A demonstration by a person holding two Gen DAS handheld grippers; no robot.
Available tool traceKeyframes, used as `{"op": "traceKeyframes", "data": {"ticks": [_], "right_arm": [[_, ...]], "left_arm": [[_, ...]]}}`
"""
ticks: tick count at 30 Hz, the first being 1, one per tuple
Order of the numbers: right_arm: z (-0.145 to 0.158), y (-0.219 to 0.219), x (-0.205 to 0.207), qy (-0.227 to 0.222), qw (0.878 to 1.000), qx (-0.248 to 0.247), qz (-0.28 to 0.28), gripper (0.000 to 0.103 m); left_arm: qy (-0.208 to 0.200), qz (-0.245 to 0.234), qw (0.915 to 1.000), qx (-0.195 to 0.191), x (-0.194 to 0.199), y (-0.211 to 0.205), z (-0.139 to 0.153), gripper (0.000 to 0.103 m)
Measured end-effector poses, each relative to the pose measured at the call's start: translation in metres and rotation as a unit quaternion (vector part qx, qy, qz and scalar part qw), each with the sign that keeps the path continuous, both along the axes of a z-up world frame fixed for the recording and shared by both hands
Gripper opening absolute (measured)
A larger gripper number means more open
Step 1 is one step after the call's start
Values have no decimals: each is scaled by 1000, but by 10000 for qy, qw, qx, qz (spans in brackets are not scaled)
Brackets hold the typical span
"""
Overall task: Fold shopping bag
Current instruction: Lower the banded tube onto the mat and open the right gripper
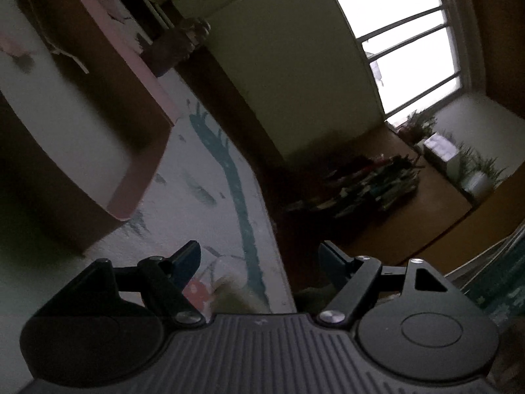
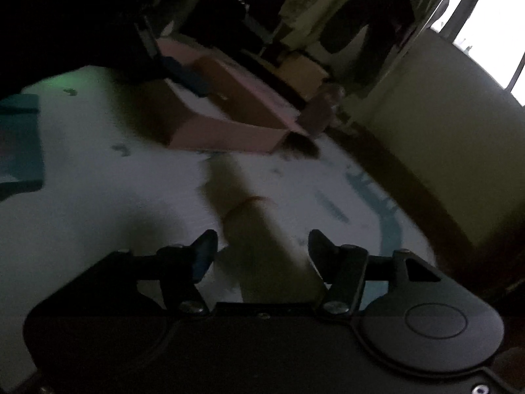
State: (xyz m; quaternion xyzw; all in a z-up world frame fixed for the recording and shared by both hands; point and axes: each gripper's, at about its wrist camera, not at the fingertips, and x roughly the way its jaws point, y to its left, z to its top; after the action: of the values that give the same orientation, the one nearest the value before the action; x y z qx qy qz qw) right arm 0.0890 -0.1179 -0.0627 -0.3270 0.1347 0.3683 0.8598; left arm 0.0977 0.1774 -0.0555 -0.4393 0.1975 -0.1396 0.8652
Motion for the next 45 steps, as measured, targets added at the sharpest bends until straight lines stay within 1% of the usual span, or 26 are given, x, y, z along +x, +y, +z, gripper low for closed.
{"op": "traceKeyframes", "data": {"ticks": [5,7,8,10,11,13,15,16,19,22,24,26,28,29,30,32,33,34,35,38,39,40,42,43,44,45], "right_arm": [[19,-19,-11,323,9987,391,-28,68],[28,-31,-13,624,9955,715,-65,68],[26,-31,-12,726,9942,783,-158,69],[25,-40,-5,1137,9872,1007,-493,69],[23,-45,-1,1374,9823,1118,-611,68],[17,-54,10,1970,9666,1389,-875,65],[11,-64,20,2556,9458,1652,-1134,58],[7,-67,24,2801,9360,1738,-1234,58],[-7,-67,29,3325,9154,1786,-1400,58],[-17,-67,35,3644,8992,1910,-1488,58],[-23,-67,37,3897,8870,1992,-1473,54],[-29,-66,40,4119,8762,2049,-1437,51],[-32,-61,41,4252,8719,2082,-1249,47],[-33,-58,41,4375,8658,2155,-1122,44],[-34,-55,40,4460,8620,2186,-1015,42],[-32,-50,37,4207,8786,1968,-1110,42],[-32,-48,36,4077,8865,1857,-1157,42],[-31,-47,35,3986,8918,1786,-1180,42],[-31,-47,36,3951,8938,1773,-1169,42],[-29,-46,38,3875,8975,1736,-1192,42],[-29,-46,38,3873,8971,1743,-1217,42],[-29,-46,39,3859,8974,1747,-1239,42],[-28,-47,41,3609,9045,1751,-1447,42],[-28,-50,44,3446,9075,1766,-1628,42],[-29,-53,49,3276,9089,1801,-1848,42],[-30,-56,54,3210,9070,1868,-1984,42]], "left_arm": [[27,18,9995,310,-1,-4,0,79],[114,-69,9992,378,0,-6,-1,79],[166,-149,9986,475,1,-8,-1,79],[268,-324,9954,861,3,-15,0,79],[365,-464,9924,1076,5,-20,-1,79],[606,-752,9839,1502,8,-32,-4,79],[744,-971,9779,1694,9,-39,-8,79],[819,-1096,9744,1783,9,-43,-10,79],[1234,-1597,9617,1855,8,-53,-21,79],[1578,-2063,9484,1817,8,-62,-35,79],[1536,-2337,9447,1714,8,-69,-39,79],[1352,-2273,9465,1850,9,-74,-37,79],[1070,-1951,9554,1942,8,-70,-29,79],[804,-1686,9630,1943,5,-64,-20,79],[566,-1479,9677,1960,2,-59,-12,79],[356,-1622,9617,2183,2,-56,-3,79],[276,-1729,9534,2458,1,-59,-1,79],[137,-1847,9415,2814,1,-65,3,79],[-5,-1989,9283,3142,1,-71,6,79],[-444,-2743,8834,3773,10,-92,10,79],[-469,-2944,8742,3833,13,-95,6,79],[-406,-3101,8676,3865,17,-98,2,79],[107,-3653,8476,3848,25,-106,-13,79],[187,-3895,8418,3732,23,-110,-14,79],[220,-4144,8347,3621,18,-116,-15,79],[65,-4390,8250,3557,10,-123,-11,79]]}}
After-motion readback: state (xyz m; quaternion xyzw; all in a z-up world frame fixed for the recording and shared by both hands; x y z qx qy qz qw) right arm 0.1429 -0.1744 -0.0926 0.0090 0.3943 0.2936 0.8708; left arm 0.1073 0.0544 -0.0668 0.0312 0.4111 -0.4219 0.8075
